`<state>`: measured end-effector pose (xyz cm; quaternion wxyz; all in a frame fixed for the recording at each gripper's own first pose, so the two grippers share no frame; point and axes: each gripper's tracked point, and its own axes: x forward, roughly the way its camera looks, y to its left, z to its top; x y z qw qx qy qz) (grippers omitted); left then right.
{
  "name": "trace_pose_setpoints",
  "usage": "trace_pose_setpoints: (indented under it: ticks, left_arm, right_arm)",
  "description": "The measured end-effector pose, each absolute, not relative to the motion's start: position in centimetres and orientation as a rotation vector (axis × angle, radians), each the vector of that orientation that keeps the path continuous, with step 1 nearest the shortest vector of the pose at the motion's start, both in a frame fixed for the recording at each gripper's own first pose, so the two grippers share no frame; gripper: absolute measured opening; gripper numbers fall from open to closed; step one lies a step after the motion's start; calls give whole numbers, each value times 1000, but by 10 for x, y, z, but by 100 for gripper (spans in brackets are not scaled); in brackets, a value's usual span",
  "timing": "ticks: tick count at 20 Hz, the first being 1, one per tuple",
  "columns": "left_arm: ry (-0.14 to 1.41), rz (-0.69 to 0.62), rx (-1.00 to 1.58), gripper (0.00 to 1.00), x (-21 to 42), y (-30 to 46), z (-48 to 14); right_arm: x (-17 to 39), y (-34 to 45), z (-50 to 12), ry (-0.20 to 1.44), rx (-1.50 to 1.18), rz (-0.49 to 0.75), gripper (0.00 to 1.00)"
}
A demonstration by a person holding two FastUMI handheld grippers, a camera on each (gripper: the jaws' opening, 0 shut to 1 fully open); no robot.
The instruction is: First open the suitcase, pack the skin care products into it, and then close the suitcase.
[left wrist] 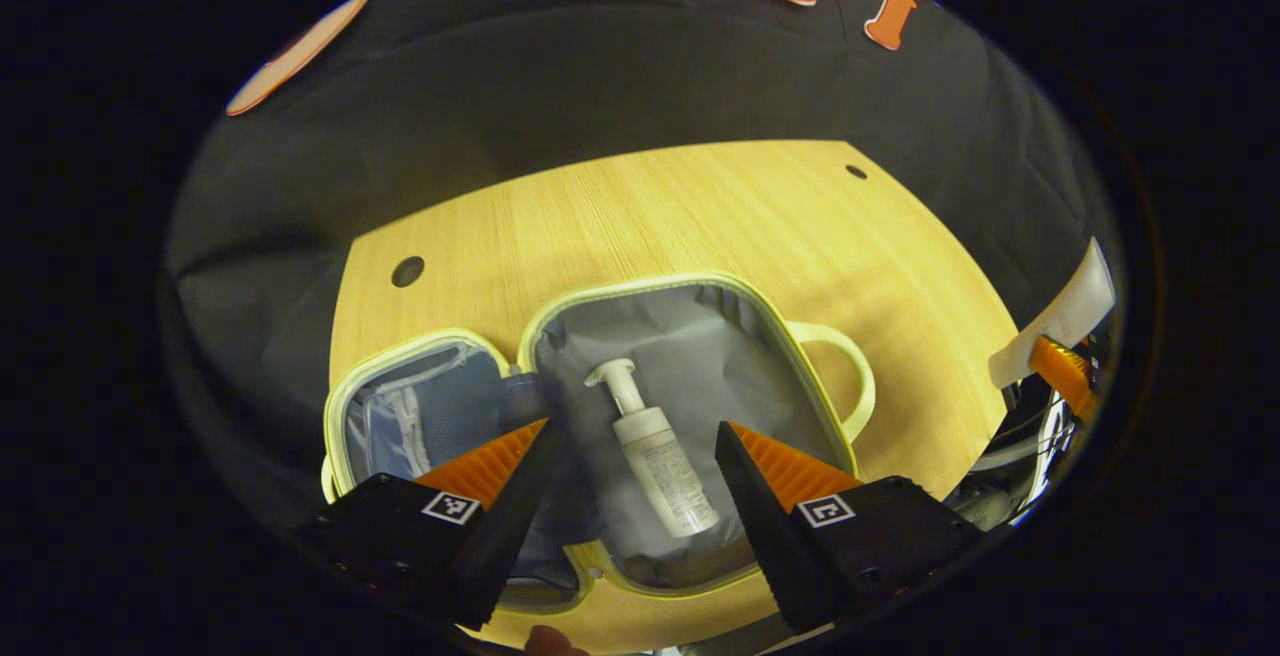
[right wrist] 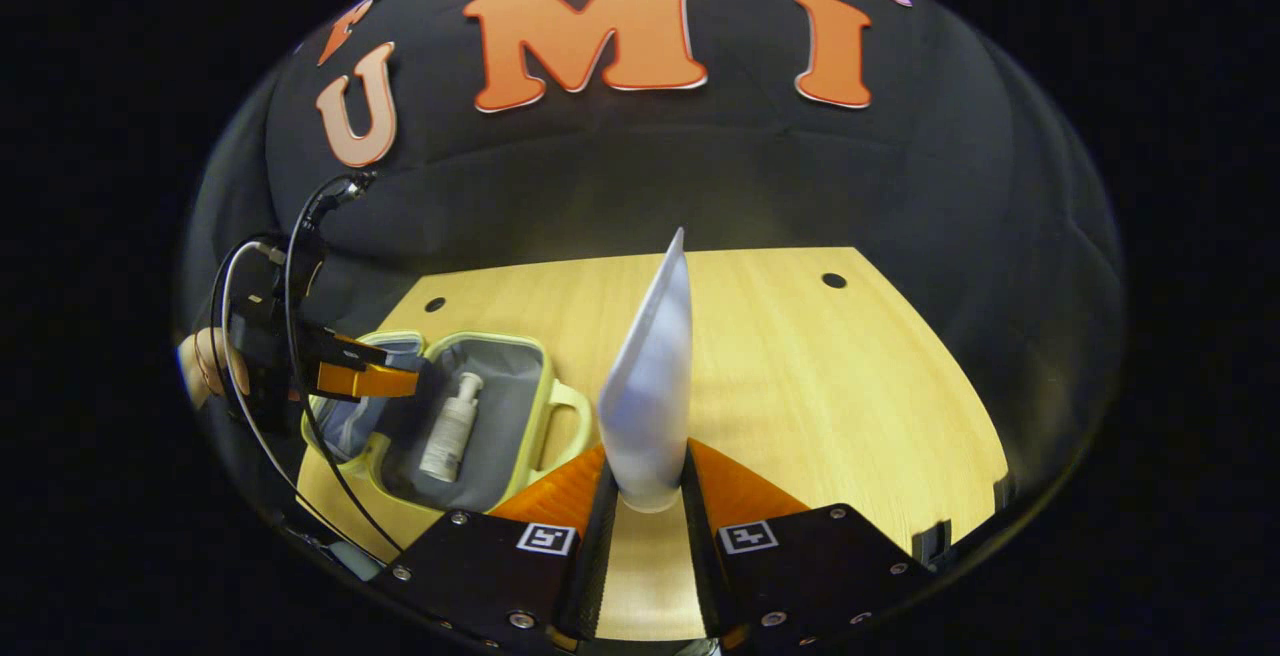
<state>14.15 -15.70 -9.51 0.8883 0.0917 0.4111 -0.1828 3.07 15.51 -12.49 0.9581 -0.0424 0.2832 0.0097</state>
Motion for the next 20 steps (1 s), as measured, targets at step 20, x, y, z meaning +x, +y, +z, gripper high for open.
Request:
trace_pose_setpoints:
  ticks: [20]
  left_arm:
    - [654, -42, 98, 99, 47, 93, -42]
  right_arm:
    - [79, 315, -274, 1325, -73, 297, 38]
